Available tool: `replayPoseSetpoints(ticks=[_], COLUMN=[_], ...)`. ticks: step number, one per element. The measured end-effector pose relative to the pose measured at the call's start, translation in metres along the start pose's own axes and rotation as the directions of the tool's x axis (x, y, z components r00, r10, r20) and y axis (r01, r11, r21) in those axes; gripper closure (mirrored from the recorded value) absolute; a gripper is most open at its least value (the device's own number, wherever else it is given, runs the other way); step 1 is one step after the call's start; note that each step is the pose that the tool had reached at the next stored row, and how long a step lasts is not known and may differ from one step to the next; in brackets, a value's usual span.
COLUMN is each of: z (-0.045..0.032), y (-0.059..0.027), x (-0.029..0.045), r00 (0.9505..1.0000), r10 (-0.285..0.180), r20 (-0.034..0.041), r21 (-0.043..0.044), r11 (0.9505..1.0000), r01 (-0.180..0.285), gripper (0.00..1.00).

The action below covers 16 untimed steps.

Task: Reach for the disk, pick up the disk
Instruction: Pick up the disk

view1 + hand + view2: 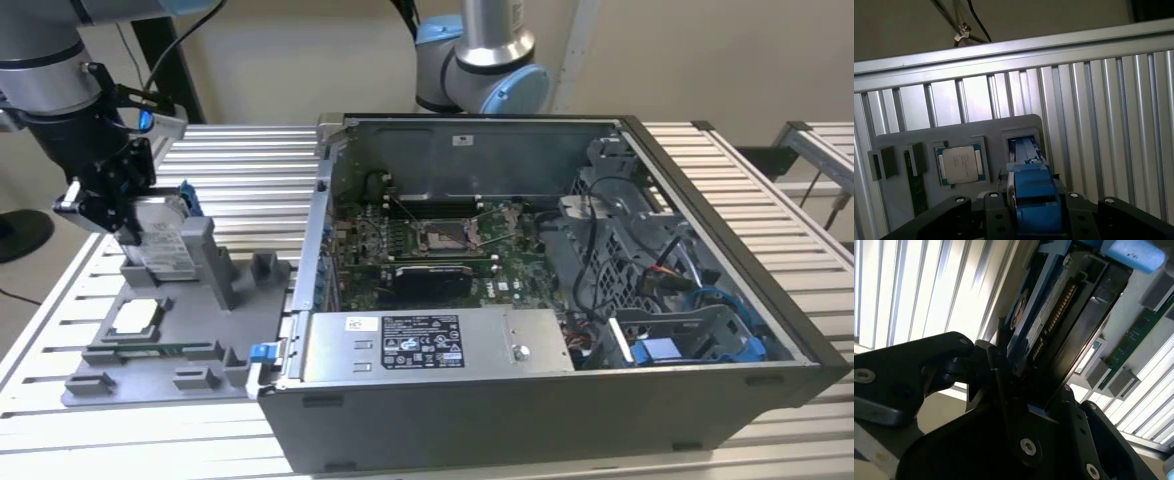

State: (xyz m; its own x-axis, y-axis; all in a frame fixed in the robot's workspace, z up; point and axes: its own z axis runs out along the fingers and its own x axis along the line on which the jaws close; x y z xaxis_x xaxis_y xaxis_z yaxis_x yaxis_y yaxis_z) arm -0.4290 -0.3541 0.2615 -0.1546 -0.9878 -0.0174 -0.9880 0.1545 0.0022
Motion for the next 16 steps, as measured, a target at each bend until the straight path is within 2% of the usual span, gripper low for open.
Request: replayPoseSetpoints(ticks=[16], z=[0.0000], y=[0.0000], x=[0.0000], r00=[1.0000], r10=[-0.002], r20=[0.0000], r21=[-0.0001], r11=[1.0000], r01=[0.002], gripper=[1.00])
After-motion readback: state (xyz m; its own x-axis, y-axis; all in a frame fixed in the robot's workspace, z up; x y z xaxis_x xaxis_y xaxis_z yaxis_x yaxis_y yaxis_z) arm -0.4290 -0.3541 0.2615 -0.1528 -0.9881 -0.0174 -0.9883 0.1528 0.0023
